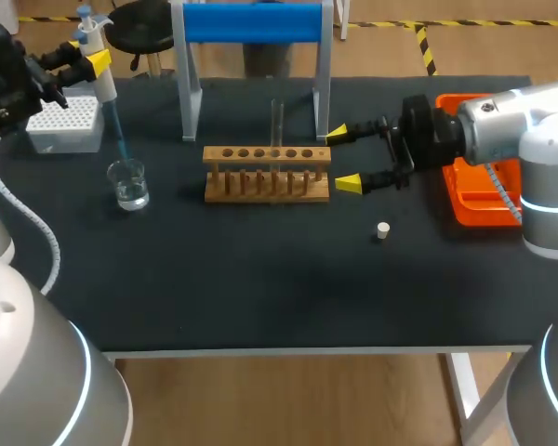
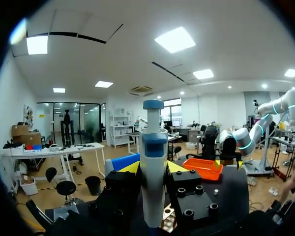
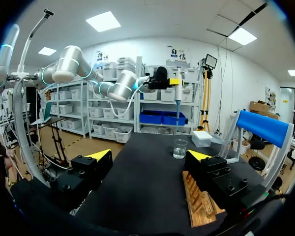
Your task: Invert the test tube, pick up the pipette, mount the tip to pipette, aspirate from beaker and dispense into the tube, eject the tip, return the pipette, and cap with the stopper.
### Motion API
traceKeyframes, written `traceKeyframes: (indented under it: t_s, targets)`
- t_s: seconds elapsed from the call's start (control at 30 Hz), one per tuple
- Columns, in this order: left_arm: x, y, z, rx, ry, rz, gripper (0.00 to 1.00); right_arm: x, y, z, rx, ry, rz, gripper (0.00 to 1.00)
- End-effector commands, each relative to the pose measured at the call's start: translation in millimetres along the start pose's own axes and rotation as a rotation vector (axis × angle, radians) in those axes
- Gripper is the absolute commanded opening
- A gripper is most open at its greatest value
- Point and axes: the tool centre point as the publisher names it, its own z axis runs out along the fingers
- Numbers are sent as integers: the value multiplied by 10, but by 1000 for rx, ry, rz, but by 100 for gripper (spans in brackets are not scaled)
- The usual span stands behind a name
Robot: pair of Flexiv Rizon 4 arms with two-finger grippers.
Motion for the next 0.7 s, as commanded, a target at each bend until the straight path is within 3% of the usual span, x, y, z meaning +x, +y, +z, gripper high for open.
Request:
traceKeyframes:
  t_s: [0.03, 0.57, 0.7]
  targets:
    - [7, 5, -2, 3, -3, 1, 0, -1, 2, -10, 1, 2, 0, 100]
    - [7, 5, -2, 3, -3, 1, 0, -1, 2, -10, 1, 2, 0, 100]
    - [7, 5, -2, 3, -3, 1, 0, 81, 108, 215, 53, -42, -27, 100]
